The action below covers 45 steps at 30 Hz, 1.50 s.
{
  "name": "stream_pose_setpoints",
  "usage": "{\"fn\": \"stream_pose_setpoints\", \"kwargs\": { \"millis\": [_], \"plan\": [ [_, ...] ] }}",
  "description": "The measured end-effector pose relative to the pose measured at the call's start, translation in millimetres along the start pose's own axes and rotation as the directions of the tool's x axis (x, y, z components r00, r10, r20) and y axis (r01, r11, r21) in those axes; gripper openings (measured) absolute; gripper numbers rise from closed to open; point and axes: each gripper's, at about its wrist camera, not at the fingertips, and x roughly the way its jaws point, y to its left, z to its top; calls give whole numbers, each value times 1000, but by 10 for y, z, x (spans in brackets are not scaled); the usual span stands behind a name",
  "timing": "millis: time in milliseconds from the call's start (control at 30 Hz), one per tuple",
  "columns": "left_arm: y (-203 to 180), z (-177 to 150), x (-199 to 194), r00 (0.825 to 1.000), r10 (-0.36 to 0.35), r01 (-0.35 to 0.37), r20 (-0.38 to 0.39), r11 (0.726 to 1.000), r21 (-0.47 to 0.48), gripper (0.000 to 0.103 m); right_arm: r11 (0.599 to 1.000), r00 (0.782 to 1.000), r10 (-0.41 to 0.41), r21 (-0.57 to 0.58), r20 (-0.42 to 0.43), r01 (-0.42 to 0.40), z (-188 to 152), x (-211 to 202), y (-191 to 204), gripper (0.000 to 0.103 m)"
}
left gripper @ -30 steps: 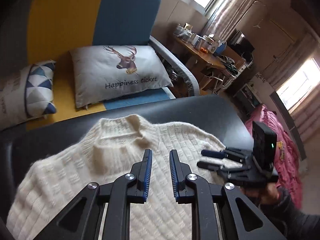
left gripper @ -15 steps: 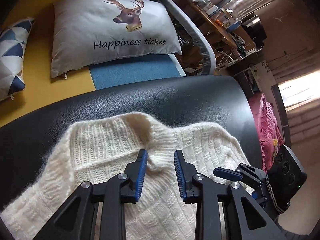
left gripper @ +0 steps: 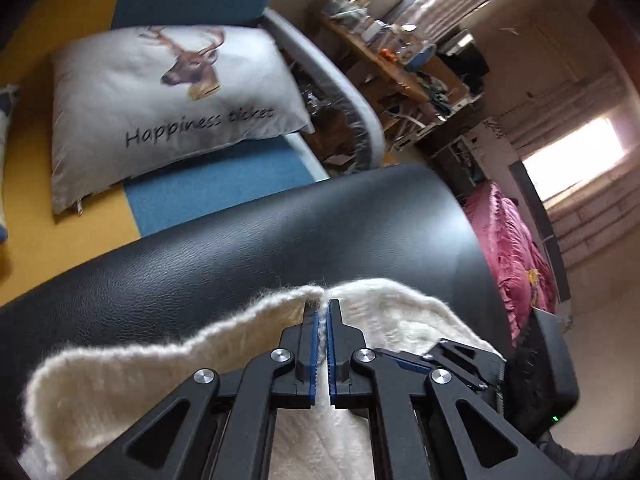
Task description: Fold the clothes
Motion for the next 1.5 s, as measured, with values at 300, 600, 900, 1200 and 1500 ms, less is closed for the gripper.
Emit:
{"fn": "stream_pose_setpoints", "kwargs": {
  "millis": [300,600,900,1200,1500],
  "plan": [
    [123,-34,16,1000,16,-14,27,997,-76,4,1000,1000,7,6,11,-7,-18,-3,13,45],
    [105,-688,-1008,957,211,-198,197,976,-86,42,903,928,367,216,64,-372,269,-232,-161,53],
    [269,-1477,-1094,913,301,-301,277,953,-45,38,711,745,653,448,-134,-542,987,737,515,56],
    [458,-1448,-950,905,326,-329,273,944,-33,37,610,655,754,427,-53,-667,1281,1259,877,58],
    [375,-1523,-846,865,420,-438,274,899,3,30,779,797,593,332,-117,-531,1380,1117,820,54]
  ]
}}
